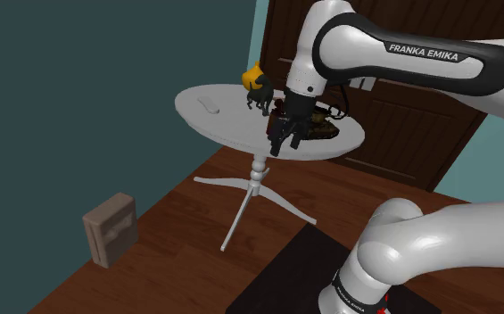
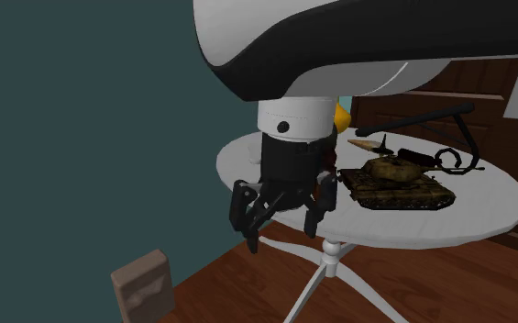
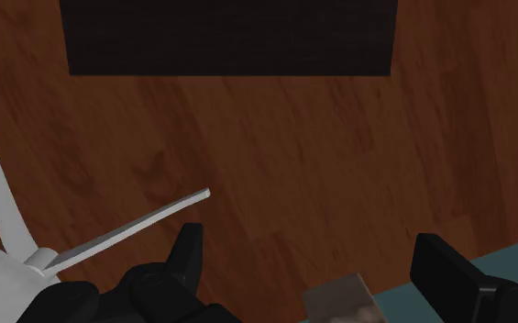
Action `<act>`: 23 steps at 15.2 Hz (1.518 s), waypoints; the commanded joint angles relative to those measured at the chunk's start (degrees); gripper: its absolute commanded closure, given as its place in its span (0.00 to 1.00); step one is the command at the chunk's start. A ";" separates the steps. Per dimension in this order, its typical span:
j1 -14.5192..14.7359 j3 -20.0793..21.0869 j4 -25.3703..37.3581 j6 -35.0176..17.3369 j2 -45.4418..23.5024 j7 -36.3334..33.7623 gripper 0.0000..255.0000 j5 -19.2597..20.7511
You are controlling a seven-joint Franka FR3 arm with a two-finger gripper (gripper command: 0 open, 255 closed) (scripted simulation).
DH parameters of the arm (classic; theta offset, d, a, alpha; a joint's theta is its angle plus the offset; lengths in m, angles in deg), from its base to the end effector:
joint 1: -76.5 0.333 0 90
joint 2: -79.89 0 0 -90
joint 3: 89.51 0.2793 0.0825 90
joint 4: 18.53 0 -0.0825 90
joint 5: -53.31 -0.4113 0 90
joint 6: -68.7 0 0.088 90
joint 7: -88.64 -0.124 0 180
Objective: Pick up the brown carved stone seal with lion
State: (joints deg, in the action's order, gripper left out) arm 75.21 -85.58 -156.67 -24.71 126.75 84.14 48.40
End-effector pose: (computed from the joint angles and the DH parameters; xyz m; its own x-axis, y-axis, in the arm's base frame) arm 0.3578 0.0291 0.5361 0.9978 -0.0573 0.0331 -0.0561 -0.9977 -0.0383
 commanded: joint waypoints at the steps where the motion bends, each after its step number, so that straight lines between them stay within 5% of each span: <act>1: 0.00 0.00 0.00 0.00 0.00 0.00 0.00 0.00; 12: -3.94 -9.41 14.35 -3.00 -16.58 11.26 0.00 6.38; 23: -6.33 -17.41 36.56 -1.82 -36.37 22.35 0.00 6.41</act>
State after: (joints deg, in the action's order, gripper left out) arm 69.13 -102.20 -123.15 -27.08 92.73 105.25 55.10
